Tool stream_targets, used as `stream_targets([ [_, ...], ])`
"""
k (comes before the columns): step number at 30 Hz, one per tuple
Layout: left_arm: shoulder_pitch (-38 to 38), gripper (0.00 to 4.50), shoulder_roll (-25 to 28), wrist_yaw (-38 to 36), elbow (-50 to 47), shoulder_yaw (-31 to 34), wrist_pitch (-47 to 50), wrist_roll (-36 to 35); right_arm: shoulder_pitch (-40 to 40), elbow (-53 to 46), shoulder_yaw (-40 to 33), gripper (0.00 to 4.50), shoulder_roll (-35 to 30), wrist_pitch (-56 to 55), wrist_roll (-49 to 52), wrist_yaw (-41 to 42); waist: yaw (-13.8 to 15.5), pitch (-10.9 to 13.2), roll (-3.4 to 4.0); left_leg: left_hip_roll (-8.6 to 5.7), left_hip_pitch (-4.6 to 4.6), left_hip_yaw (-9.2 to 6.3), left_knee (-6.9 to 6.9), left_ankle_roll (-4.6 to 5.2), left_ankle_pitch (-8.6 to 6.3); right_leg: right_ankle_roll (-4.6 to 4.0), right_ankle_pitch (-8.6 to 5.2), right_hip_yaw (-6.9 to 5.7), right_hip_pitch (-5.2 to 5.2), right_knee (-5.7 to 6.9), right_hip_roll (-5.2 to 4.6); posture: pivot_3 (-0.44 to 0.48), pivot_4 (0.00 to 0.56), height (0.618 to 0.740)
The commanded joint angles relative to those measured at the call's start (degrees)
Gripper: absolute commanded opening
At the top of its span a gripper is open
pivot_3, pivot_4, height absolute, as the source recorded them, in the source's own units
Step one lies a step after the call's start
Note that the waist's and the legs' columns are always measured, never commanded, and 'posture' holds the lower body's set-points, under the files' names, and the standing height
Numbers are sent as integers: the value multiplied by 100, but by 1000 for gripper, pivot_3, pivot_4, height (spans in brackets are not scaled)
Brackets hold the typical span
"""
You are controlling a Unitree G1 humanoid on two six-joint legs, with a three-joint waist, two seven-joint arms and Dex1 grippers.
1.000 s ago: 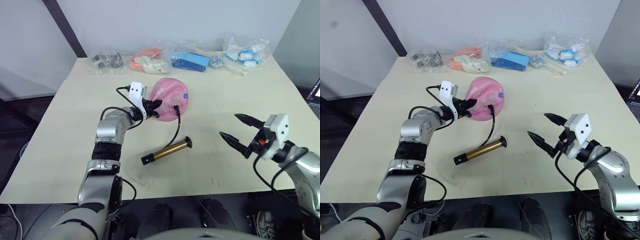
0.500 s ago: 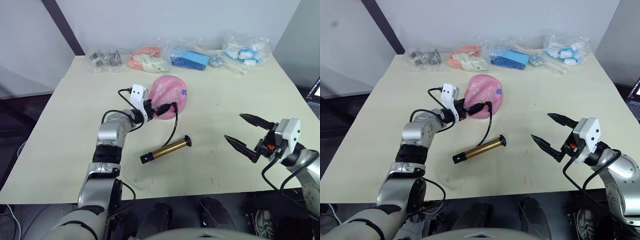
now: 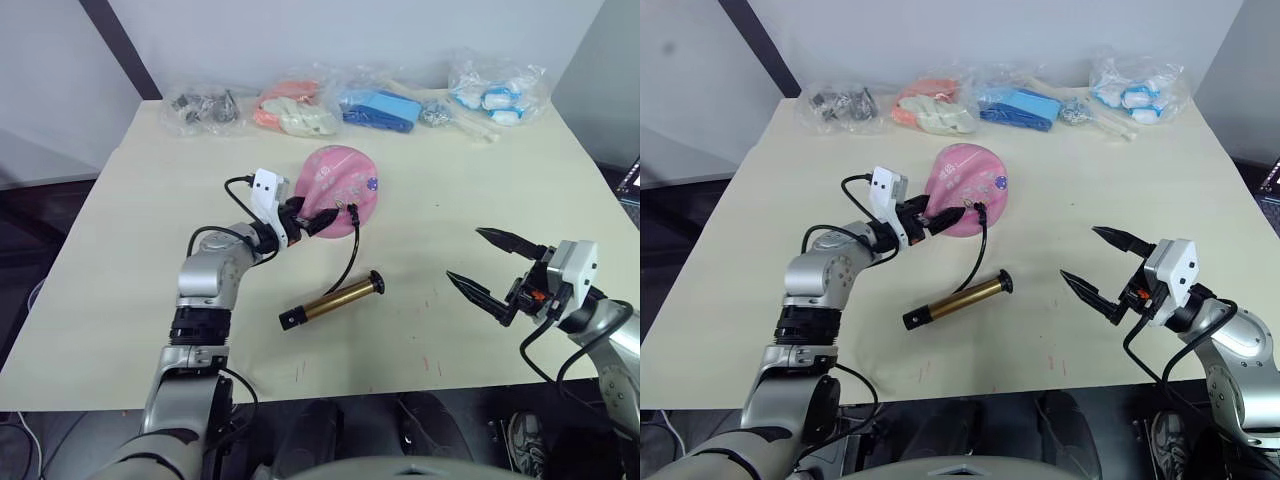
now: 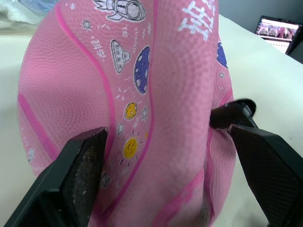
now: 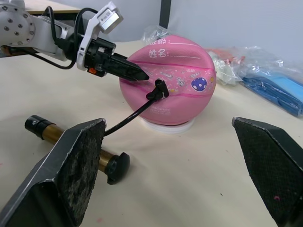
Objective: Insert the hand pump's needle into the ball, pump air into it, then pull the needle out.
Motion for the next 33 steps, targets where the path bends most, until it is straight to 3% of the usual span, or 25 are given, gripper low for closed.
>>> stream_targets([
  [1,48,4381,388,-356,-579,63,76,-178,131,-101,-86,4500,-37,-194,189,102,2,0,0,0,-18,0,7,0,0,-4,3,-1,-18,4,1,0,150,740],
  [10,622,4381,1706,-1792,-1463,-221,15,-344,604,13,-324,4500,-359,-274,677,779,-7,10,8,-9,-51,9,40,1,0,-22,15,7,-45,23,-1,0,150,740],
  [17,1184,4381,2522,-2533,-2129,-967,-435,158,779,204,-418,4500,-579,-359,809,1211,-2,24,14,-8,-50,25,71,2,0,-23,15,2,-41,56,2,0,150,740],
  [33,1492,4381,2444,-1879,-2430,-2257,-288,1387,837,223,-423,4500,-640,-499,799,1303,4,25,12,-6,-43,30,93,4,1,-27,17,2,-30,68,5,0,150,740],
])
